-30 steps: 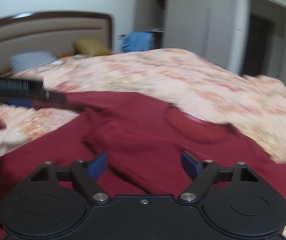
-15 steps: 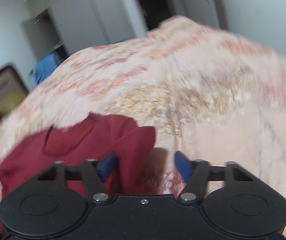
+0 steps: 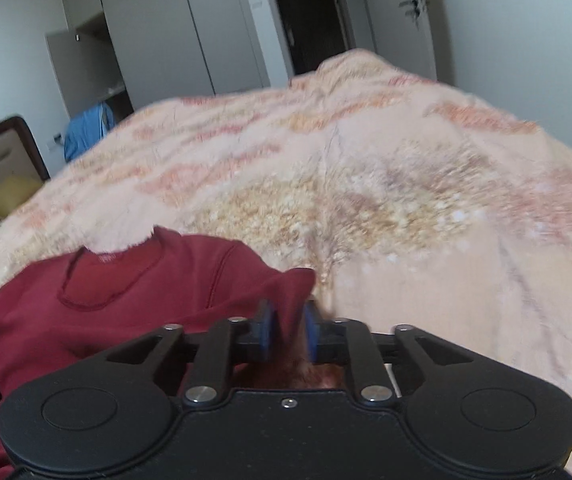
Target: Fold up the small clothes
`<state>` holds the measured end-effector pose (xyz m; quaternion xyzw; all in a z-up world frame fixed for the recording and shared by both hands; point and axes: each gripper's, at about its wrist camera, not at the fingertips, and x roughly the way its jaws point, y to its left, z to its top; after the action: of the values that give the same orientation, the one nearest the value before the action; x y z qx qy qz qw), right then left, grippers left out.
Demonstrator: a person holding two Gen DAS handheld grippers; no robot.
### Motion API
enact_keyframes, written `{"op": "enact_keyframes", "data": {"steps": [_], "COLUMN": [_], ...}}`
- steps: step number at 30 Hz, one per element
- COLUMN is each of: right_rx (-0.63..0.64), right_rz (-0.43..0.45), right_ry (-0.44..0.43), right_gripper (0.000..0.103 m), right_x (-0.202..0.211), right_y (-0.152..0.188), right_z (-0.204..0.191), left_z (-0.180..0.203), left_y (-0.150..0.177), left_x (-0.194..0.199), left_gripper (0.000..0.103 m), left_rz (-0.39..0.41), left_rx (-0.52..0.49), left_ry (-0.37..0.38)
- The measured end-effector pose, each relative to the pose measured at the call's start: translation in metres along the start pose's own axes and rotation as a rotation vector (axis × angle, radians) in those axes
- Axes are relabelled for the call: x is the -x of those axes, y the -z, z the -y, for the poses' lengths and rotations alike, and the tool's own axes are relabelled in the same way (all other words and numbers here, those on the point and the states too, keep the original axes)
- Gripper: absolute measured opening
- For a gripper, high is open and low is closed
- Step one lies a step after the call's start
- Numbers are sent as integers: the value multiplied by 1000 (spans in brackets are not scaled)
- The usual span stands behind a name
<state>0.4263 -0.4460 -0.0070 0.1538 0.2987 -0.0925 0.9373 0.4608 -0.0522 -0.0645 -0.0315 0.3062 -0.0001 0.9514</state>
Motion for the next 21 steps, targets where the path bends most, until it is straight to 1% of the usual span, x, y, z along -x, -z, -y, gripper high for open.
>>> {"op": "enact_keyframes", "data": {"steps": [2,5,8,10,13,16,18,19,20,21], "right_rx": [54,191,311,370,429,418,404,394,385,376], "right_rz": [37,72,75,60,46,59,66,72,81,87], "right_ry": [23,42,37,27,38,23,48,47,44,45], "right_gripper": [35,42,44,44,44,42,35,28,7,6], "right_x": [24,62,88,92,82,69,59,57,56,56], "right_y": [9,35,62,76,84,80,77,76,75,75], "right_z": [0,-5,-12,-18,-30,-41,-48,-50,-52,-53], "left_z": [0,0,0,0,0,-2,-2,-3,-3,-3], "left_y": [0,1,1,1,1,1,2,2,2,2], "left_x": [0,0,-1,-1,-1,-1,-1,-1,-1,-1], "left_gripper": [103,103,103,103,103,103,103,103,103,103], "left_rz": [0,2,2,2,5,7,8,8,9,9], "left_rx": [-1,-3,-3,-4,-1,6,9,9,10,10], "left_ry": [-1,-2,-2,-2,1,7,9,10,10,11]}}
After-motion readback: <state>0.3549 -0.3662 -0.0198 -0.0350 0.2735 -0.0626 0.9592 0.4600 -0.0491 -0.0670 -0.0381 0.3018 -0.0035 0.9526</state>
